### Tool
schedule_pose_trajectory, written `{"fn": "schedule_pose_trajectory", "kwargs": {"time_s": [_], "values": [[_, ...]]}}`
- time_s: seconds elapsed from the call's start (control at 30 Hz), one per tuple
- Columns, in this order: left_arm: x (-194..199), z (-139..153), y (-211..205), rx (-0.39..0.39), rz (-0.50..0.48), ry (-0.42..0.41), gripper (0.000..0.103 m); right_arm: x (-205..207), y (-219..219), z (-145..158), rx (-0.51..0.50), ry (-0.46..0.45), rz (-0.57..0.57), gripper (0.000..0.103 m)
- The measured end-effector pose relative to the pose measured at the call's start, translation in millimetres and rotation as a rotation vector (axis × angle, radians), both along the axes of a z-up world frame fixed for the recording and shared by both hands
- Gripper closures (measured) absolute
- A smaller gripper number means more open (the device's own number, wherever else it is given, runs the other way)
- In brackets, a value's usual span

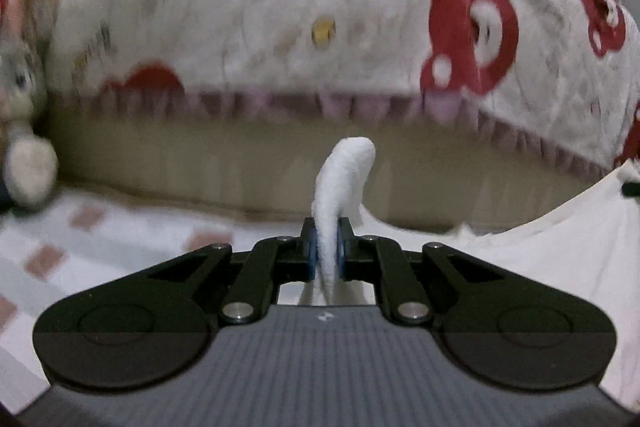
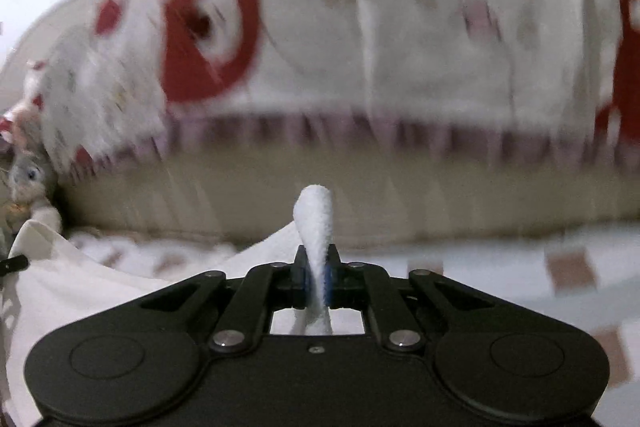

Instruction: Fold clothes

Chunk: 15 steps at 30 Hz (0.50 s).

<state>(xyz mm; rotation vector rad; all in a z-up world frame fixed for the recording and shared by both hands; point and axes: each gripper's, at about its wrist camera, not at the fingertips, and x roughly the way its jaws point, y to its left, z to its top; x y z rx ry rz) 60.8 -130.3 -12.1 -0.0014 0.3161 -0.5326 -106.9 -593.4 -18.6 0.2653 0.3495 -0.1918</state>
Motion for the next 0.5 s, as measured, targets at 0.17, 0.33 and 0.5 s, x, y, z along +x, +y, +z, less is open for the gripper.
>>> {"fn": "schedule_pose_trajectory", "kwargs": {"time_s": [0.17, 0.33, 0.5], "values": [[55, -7, 2, -0.032, 0.163, 0.109, 0.083, 27, -9, 9, -0.044, -0.069, -0.113, 0.087], [61, -59, -27, 0.289, 0.255, 0.297, 0.073, 50, -16, -48, -0.073, 0.221, -0.206, 0.068], [-4, -79, -2, 0.382, 0.245, 0.400, 0.068, 24, -23, -68, 0.167, 0.378, -0.049, 0.067]]}}
